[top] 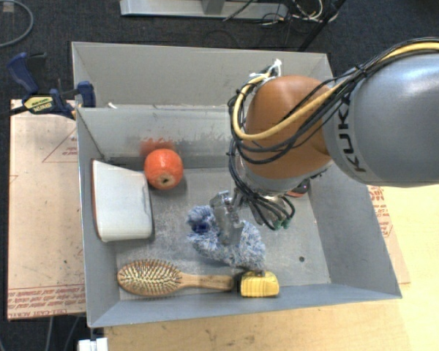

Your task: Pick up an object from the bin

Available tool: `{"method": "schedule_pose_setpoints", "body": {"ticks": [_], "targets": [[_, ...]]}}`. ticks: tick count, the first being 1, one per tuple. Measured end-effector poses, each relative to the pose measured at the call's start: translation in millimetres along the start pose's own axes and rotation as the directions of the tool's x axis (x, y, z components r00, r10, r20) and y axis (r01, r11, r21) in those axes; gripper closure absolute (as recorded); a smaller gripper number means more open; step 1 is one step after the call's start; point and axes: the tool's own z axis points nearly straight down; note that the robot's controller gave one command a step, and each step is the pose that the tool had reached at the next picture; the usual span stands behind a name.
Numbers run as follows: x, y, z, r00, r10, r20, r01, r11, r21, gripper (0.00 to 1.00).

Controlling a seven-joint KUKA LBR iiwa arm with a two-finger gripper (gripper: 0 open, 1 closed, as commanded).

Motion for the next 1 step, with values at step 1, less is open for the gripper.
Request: {"method": "schedule_pose_setpoints", "body": {"ticks": [1], "targets": [[-3.1, 5.2, -54.7, 1.000, -0.004, 0.012, 0.004, 1.000, 0.000, 1.00]]}}
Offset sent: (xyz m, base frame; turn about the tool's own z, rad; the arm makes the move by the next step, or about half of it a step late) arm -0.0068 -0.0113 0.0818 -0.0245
